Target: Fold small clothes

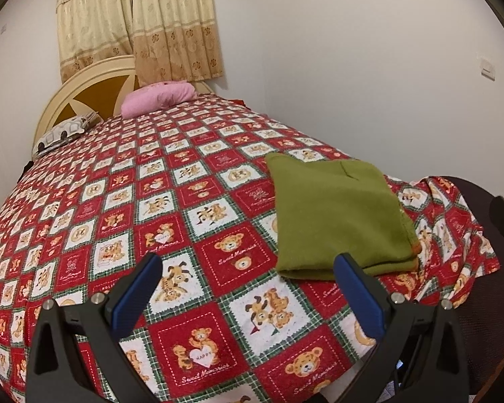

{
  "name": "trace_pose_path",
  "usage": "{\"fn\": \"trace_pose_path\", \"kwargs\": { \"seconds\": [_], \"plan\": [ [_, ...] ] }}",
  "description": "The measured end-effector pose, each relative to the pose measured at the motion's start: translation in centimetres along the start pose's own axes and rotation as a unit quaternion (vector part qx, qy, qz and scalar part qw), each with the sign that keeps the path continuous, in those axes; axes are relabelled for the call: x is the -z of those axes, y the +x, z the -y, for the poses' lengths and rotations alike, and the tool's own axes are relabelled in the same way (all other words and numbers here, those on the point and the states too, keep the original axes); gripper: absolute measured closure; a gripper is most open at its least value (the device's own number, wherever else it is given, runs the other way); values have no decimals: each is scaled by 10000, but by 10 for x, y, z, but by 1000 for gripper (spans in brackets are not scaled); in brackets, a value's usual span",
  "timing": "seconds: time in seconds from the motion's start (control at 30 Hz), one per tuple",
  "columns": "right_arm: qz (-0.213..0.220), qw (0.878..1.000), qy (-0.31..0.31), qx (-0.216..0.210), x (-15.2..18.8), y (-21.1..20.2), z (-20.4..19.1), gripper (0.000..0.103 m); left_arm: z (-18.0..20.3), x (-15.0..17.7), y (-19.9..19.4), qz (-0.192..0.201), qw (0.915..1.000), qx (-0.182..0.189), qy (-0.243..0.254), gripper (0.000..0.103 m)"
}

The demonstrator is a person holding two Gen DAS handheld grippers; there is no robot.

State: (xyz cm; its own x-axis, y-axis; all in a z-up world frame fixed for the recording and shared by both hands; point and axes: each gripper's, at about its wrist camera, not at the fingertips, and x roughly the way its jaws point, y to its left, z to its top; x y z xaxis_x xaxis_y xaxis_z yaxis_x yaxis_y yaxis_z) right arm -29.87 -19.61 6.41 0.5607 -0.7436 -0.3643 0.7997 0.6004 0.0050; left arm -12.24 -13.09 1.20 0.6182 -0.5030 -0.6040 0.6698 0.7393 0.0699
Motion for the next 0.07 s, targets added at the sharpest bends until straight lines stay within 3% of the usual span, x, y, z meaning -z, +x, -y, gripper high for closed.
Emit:
{"fn": "trace_pose_path", "kwargs": {
  "seconds": [0.07],
  "plan": [
    [-49, 10000, 9, 6, 1, 3, 2, 23, -1, 0, 2, -14, 10000, -45, 10, 0]
  ]
}}
